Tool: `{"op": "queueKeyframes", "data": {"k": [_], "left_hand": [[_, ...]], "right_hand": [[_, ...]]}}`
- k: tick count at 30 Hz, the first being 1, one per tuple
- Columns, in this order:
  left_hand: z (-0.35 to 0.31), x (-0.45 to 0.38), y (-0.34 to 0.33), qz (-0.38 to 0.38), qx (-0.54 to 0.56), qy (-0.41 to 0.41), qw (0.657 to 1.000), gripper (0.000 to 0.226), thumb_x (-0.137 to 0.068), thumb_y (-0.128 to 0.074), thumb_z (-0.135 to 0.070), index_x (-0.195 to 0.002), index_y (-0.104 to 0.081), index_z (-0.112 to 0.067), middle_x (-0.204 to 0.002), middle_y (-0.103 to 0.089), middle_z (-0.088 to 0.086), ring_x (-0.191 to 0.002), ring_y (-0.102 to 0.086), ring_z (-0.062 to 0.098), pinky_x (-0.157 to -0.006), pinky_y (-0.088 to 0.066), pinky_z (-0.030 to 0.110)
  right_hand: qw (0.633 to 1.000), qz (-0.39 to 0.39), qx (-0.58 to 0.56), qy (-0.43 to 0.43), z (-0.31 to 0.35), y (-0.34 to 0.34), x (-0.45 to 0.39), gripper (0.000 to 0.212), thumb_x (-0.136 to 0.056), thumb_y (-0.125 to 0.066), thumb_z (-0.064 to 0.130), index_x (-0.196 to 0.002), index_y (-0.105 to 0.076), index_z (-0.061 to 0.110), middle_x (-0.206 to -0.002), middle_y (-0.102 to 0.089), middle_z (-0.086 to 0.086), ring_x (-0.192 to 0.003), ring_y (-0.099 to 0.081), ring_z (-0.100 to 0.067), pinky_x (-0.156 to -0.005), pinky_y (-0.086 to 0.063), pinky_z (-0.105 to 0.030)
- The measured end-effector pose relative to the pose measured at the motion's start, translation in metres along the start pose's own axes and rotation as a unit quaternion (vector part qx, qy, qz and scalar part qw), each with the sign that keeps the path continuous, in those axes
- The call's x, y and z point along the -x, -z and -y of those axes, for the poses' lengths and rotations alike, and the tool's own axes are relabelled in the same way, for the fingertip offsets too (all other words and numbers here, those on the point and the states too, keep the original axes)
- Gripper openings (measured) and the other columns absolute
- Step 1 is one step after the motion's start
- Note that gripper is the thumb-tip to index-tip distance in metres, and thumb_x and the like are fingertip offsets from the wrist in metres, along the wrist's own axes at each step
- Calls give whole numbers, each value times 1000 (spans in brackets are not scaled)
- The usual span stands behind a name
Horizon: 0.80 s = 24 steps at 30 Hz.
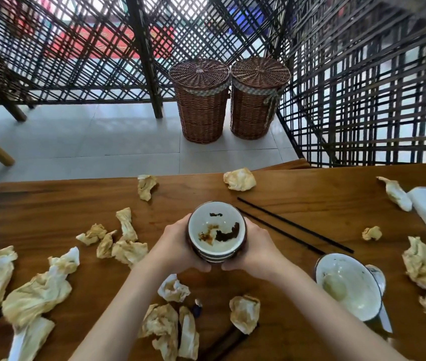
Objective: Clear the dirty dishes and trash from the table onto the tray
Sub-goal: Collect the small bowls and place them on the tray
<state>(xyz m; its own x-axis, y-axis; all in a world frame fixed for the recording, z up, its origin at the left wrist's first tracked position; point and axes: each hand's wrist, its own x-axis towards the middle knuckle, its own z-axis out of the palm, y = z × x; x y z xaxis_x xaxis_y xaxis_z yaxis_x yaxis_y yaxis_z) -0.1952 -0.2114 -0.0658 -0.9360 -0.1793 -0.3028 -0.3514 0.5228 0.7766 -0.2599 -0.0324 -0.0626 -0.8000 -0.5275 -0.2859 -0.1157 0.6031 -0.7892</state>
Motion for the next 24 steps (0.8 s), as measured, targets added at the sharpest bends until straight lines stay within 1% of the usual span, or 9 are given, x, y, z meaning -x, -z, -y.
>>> {"op": "queueKeyframes", "data": {"k": [2,4,7,9,13,14,17,18,24], "left_hand": [[-10,6,-1,12,5,-15,1000,98,-33,-93,-16,-114,-48,-48,-100,-59,-27,-99,-55,-1,-82,-44,20],[-24,11,-3,21,3,-29,999,92,-34,-93,-17,-106,-48,-52,-97,-60,-29,-96,-55,-9,-79,-44,15],[-48,20,-12,31,-6,-47,998,89,-33,-92,-20,-104,-50,-52,-95,-60,-31,-93,-53,-16,-73,-42,7],[-65,24,-23,40,-14,-63,997,90,-33,-92,-24,-110,-51,-47,-97,-61,-31,-95,-54,-13,-75,-43,7],[-102,33,-56,54,-32,-97,993,91,-33,-89,-34,-115,-51,-44,-96,-61,-30,-95,-56,-9,-74,-46,10],[-110,34,-64,56,-31,-101,993,90,-33,-88,-34,-115,-51,-45,-95,-61,-30,-94,-56,-9,-74,-46,11],[-133,36,-93,57,-25,-102,993,89,-35,-89,-30,-116,-53,-38,-98,-62,-27,-96,-57,-6,-74,-45,11],[-138,36,-101,56,-27,-101,993,89,-37,-90,-26,-118,-53,-36,-98,-61,-27,-97,-56,-5,-74,-44,11],[-157,40,-148,35,-32,-73,996,92,-41,-92,-19,-123,-52,-32,-106,-59,-21,-105,-53,2,-88,-45,22]], "right_hand": [[1000,-7,-7,-1,1,8,11,92,-43,-90,15,-124,-49,31,-111,-60,15,-105,-54,-4,-84,-44,-20],[1000,-14,-7,-3,2,20,24,90,-43,-91,16,-122,-50,32,-109,-61,17,-104,-54,-3,-83,-44,-19],[1000,-26,1,-5,1,41,46,89,-43,-91,19,-121,-51,32,-107,-61,18,-106,-55,-4,-87,-48,-25],[999,-40,11,-4,-5,57,61,86,-43,-91,21,-117,-51,36,-102,-61,23,-104,-55,-2,-87,-48,-24],[998,-51,42,-16,-23,94,91,78,-45,-91,23,-105,-46,45,-90,-54,31,-93,-51,2,-72,-41,-11],[997,-51,55,-23,-28,103,97,77,-45,-91,24,-106,-47,42,-90,-54,29,-93,-51,0,-73,-43,-13],[995,-50,76,-33,-42,132,112,79,-47,-90,26,-115,-52,31,-104,-60,17,-104,-55,-10,-87,-50,-32],[995,-47,81,-31,-47,139,116,79,-47,-90,26,-117,-52,29,-108,-62,14,-106,-56,-12,-88,-50,-34],[994,-21,106,0,-85,168,129,78,-45,-90,30,-115,-54,29,-108,-62,13,-104,-57,-11,-85,-50,-31]]}}
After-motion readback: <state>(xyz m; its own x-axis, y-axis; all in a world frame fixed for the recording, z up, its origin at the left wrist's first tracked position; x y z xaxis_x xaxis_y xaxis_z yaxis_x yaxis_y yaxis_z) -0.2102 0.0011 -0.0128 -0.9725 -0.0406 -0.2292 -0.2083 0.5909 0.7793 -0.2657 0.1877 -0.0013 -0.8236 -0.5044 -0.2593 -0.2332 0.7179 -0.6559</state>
